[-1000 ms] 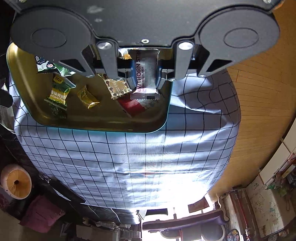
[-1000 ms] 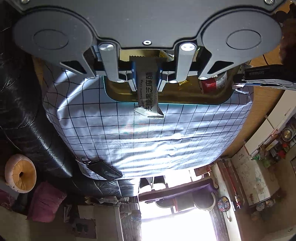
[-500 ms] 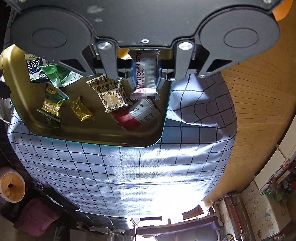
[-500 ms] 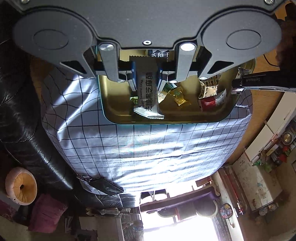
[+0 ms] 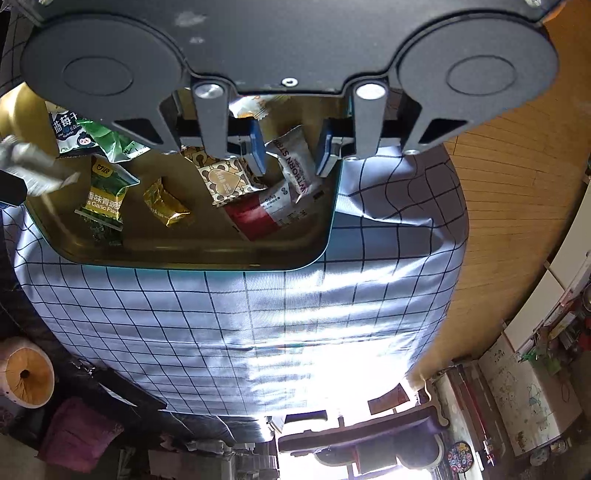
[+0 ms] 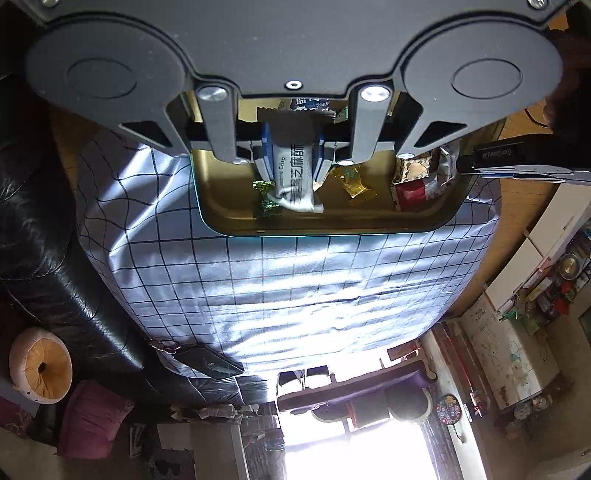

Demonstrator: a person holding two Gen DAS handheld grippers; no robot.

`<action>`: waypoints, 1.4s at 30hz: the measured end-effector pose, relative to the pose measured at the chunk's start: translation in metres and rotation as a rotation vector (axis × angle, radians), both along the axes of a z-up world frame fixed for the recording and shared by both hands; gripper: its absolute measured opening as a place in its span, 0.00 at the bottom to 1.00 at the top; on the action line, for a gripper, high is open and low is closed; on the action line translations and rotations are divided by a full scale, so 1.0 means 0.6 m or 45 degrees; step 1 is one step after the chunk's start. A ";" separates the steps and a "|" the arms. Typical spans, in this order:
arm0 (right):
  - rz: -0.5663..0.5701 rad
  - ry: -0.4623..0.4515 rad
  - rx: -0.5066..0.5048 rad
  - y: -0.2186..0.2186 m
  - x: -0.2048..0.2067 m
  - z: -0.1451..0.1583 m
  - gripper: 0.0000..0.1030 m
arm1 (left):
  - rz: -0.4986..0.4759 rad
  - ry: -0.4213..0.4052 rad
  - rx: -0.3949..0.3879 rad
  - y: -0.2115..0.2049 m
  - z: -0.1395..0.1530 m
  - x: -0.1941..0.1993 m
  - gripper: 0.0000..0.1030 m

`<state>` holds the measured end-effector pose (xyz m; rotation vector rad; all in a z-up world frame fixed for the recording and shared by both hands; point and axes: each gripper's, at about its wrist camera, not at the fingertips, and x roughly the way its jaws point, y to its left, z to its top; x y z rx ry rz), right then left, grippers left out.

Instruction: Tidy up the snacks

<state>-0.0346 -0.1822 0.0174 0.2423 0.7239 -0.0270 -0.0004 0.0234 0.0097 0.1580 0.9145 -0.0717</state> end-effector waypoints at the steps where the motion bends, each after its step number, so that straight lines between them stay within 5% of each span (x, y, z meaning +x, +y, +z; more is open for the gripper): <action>1: -0.004 0.000 0.002 0.001 0.000 0.000 0.32 | -0.004 -0.005 -0.001 -0.001 0.002 -0.001 0.31; 42: 0.005 0.119 -0.050 0.034 -0.016 -0.019 0.33 | 0.017 0.045 -0.019 0.001 -0.019 -0.031 0.32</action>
